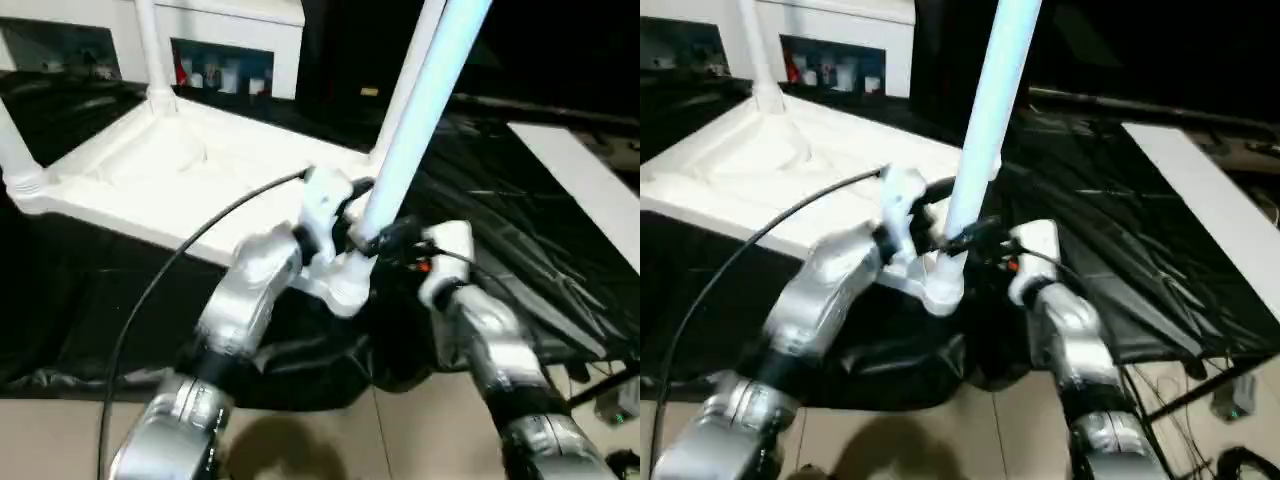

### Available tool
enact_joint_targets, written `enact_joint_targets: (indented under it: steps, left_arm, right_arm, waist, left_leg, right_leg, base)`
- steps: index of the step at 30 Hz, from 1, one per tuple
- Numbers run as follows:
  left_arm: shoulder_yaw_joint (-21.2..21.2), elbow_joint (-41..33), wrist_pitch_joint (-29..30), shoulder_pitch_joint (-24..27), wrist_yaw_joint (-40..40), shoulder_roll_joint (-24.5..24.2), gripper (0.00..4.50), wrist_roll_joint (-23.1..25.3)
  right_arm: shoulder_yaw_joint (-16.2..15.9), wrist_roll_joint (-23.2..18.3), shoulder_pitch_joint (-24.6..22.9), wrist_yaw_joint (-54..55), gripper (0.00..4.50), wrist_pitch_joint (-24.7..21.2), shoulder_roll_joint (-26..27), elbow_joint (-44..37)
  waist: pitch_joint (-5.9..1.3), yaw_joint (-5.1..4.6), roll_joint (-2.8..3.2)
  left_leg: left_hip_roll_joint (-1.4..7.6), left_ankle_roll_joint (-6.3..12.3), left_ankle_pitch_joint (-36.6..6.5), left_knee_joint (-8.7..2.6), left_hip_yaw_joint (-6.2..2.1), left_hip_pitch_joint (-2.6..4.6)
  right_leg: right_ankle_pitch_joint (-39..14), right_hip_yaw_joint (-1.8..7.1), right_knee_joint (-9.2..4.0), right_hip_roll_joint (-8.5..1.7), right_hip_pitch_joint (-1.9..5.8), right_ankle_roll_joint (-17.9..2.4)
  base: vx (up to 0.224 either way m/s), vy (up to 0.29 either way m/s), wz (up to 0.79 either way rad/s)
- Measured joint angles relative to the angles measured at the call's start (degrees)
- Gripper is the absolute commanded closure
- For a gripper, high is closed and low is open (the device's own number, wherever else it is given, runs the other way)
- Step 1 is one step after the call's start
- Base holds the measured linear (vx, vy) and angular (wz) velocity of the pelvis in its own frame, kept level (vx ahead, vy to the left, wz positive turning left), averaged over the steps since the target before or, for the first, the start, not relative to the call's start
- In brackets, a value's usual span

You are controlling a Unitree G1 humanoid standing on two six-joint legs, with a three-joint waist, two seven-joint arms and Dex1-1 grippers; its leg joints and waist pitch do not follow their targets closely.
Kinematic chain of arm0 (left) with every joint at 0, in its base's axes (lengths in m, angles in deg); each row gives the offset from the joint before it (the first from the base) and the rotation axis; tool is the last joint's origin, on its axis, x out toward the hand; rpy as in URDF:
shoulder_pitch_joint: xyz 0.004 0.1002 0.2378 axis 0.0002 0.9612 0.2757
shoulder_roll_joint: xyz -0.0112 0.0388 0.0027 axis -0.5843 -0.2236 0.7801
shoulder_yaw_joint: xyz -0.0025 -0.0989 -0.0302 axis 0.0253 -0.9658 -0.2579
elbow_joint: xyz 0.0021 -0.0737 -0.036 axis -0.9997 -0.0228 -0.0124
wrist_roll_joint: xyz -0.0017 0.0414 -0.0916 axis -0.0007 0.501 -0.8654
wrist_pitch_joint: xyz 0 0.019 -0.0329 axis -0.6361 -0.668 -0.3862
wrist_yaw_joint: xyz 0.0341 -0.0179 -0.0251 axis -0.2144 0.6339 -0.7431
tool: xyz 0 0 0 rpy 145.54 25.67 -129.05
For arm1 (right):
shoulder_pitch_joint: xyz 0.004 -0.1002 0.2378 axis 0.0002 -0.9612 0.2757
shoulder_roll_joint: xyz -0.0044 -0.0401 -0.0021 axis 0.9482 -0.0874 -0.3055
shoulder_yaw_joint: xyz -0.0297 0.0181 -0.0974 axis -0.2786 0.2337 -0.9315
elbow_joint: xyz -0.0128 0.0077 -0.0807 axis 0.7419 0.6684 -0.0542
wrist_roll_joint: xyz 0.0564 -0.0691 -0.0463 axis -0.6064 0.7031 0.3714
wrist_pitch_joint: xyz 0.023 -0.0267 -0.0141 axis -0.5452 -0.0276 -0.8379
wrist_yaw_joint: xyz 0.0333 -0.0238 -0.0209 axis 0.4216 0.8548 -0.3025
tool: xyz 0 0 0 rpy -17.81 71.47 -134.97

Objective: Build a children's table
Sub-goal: Rotate table base

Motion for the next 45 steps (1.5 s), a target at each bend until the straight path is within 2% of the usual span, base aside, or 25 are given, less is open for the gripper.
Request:
enact_joint_targets:
  steps: [4, 6, 8, 11, 16, 19, 20, 22, 24, 25, 28, 29, 32, 37, 45]
  left_arm:
    - [0.14, -6.02, 4.15, 5.13, 0.12, -4.28, 0.03, 0.47]
    - [0.05, -11.30, 5.80, 9.83, -1.36, -7.27, 0.03, -0.33]
    - [-0.58, -12.82, 6.23, 12.94, -3.71, -10.44, 0.03, -0.92]
    - [-1.09, -12.85, 6.04, 13.50, -6.56, -13.60, 0.03, -0.95]
    - [1.18, -9.18, 5.84, 7.44, -5.57, -19.65, 0.03, 7.81]
    - [5.28, -8.58, 7.91, 3.43, -7.36, -21.31, 0.03, 10.69]
    - [6.44, -8.59, 8.39, 2.87, -8.26, -21.51, 0.30, 11.24]
    - [9.56, -7.70, 8.80, 1.45, -10.75, -22.05, 0.38, 13.03]
    - [12.95, -4.51, 9.74, -2.03, -12.88, -21.95, 0.49, 15.64]
    - [13.49, -3.93, 9.85, -2.93, -13.07, -21.91, 0.76, 16.47]
    - [15.87, 0.57, 10.14, -6.87, -12.17, -20.75, 0.84, 20.72]
    - [16.85, 3.27, 10.05, -8.36, -11.10, -20.63, 1.08, 22.59]
    - [18.72, 8.44, 9.13, -10.74, -8.89, -20.39, 1.24, 26.10]
    - [20.95, 14.26, 8.61, -13.46, -8.53, -20.12, 1.59, 29.21]
    - [20.44, 18.92, 8.27, -16.09, -13.26, -19.41, 2.17, 28.42]
  right_arm:
    - [0.78, -0.50, -4.59, 1.60, 1.33, -3.86, -0.63, -8.81]
    - [0.79, -0.94, -8.06, 1.78, 1.33, -5.65, -1.16, -14.11]
    - [0.87, -1.40, -10.12, 1.83, 1.33, -6.98, -2.31, -15.35]
    - [0.59, -1.27, -11.04, 2.23, 1.33, -7.74, -2.44, -15.38]
    - [0.46, -0.21, -11.39, 2.83, 1.33, -9.81, -3.05, -17.74]
    - [-0.05, -0.07, -11.14, 2.91, 1.33, -10.85, -3.80, -18.15]
    - [-0.32, -0.07, -11.05, 2.91, 1.33, -10.96, -4.03, -18.19]
    - [-0.73, 0.02, -10.85, 2.76, 1.33, -11.11, -4.76, -18.08]
    - [-1.34, 0.61, -10.05, 2.12, 1.33, -11.42, -5.77, -17.74]
    - [-1.59, 0.71, -9.51, 1.81, 1.33, -11.50, -5.85, -17.76]
    - [-1.67, 0.94, -9.28, 1.33, 1.33, -11.67, -6.39, -17.75]
    - [-1.77, 0.95, -9.03, 1.24, 1.33, -11.71, -6.44, -17.77]
    - [-2.00, 0.96, -8.95, 1.28, 1.33, -11.77, -6.95, -17.77]
    - [-3.13, 1.19, -8.76, 1.06, 1.33, -11.80, -7.00, -17.77]
    - [-4.02, 1.89, -8.76, -0.31, 1.33, -11.80, -7.88, -17.78]
  waist:
    - [0.07, -0.12, 0.38]
    - [0.05, -0.16, 0.54]
    - [0.10, -0.18, 0.66]
    - [0.15, -0.13, 0.75]
    - [0.16, -0.22, 0.75]
    - [0.13, -0.26, 0.70]
    - [0.13, -0.34, 0.71]
    - [0.11, -0.40, 0.67]
    - [0.10, -0.36, 0.65]
    - [0.09, -0.36, 0.64]
    - [0.05, -0.18, 0.58]
    - [0.05, -0.19, 0.58]
    - [0.05, -0.16, 0.59]
    - [0.05, -0.17, 0.60]
    - [0.05, -0.03, 0.60]
  left_leg:
    - [-0.01, -0.01, 0.00, -0.10, 0.01, 0.06]
    - [-0.02, -0.02, -0.01, -0.23, -0.01, 0.25]
    - [-0.02, -0.02, -0.01, -0.25, 0.00, 0.29]
    - [-0.05, -0.02, -0.02, -0.25, -0.07, 0.30]
    - [-0.10, -0.02, -0.01, -0.22, -0.30, 0.33]
    - [-0.15, -0.02, -0.01, -0.19, -0.28, 0.34]
    - [-0.15, -0.01, -0.01, -0.19, -0.27, 0.34]
    - [-0.15, -0.01, -0.01, -0.21, -0.27, 0.32]
    - [-0.15, -0.01, -0.01, -0.18, -0.20, 0.27]
    - [-0.15, -0.01, -0.01, -0.19, -0.17, 0.29]
    - [-0.14, 0.00, 0.00, -0.13, -0.10, 0.32]
    - [-0.14, -0.01, 0.00, -0.20, -0.06, 0.32]
    - [-0.12, -0.02, 0.00, -0.24, -0.06, 0.30]
    - [-0.12, -0.01, 0.00, -0.21, -0.04, 0.22]
    - [-0.12, 0.00, 0.00, -0.22, -0.02, 0.28]
  right_leg:
    - [-0.01, 0.01, 0.02, 0.01, -0.02, 0.01]
    - [-0.21, 0.02, 0.00, 0.01, 0.06, 0.34]
    - [-0.24, 0.02, 0.00, 0.02, 0.05, 0.40]
    - [-0.25, 0.01, -0.02, 0.01, 0.05, 0.42]
    - [-0.26, -0.02, -0.15, -0.02, 0.07, 0.43]
    - [-0.26, -0.01, -0.33, -0.10, 0.11, 0.43]
    - [-0.25, 0.00, -0.40, -0.11, 0.11, 0.43]
    - [-0.24, -0.02, -0.60, -0.10, 0.10, 0.45]
    - [-0.18, 0.01, -0.61, -0.10, 0.09, 0.45]
    - [-0.11, 0.04, -0.62, -0.10, 0.08, 0.44]
    - [0.34, 0.04, -0.59, -0.11, 0.09, 0.52]
    - [0.35, 0.04, -0.57, -0.10, 0.06, 0.52]
    - [0.38, 0.00, -0.52, -0.06, 0.03, 0.47]
    - [0.47, 0.02, -0.63, -0.04, 0.02, 0.23]
    - [0.52, 0.01, -0.63, -0.06, 0.05, 0.18]
  base:
    - [0.000, 0.000, 0.00]
    - [0.000, 0.000, 0.00]
    - [0.000, 0.000, 0.00]
    - [0.000, 0.000, 0.00]
    - [0.000, 0.000, 0.00]
    - [0.000, 0.000, 0.00]
    - [0.000, 0.000, 0.00]
    - [0.000, 0.000, 0.00]
    - [0.000, 0.000, 0.00]
    - [0.000, 0.000, 0.00]
    - [0.000, 0.000, 0.00]
    - [0.000, 0.000, 0.00]
    - [0.000, 0.000, 0.00]
    - [0.000, 0.000, 0.00]
    - [0.000, 0.000, 0.00]
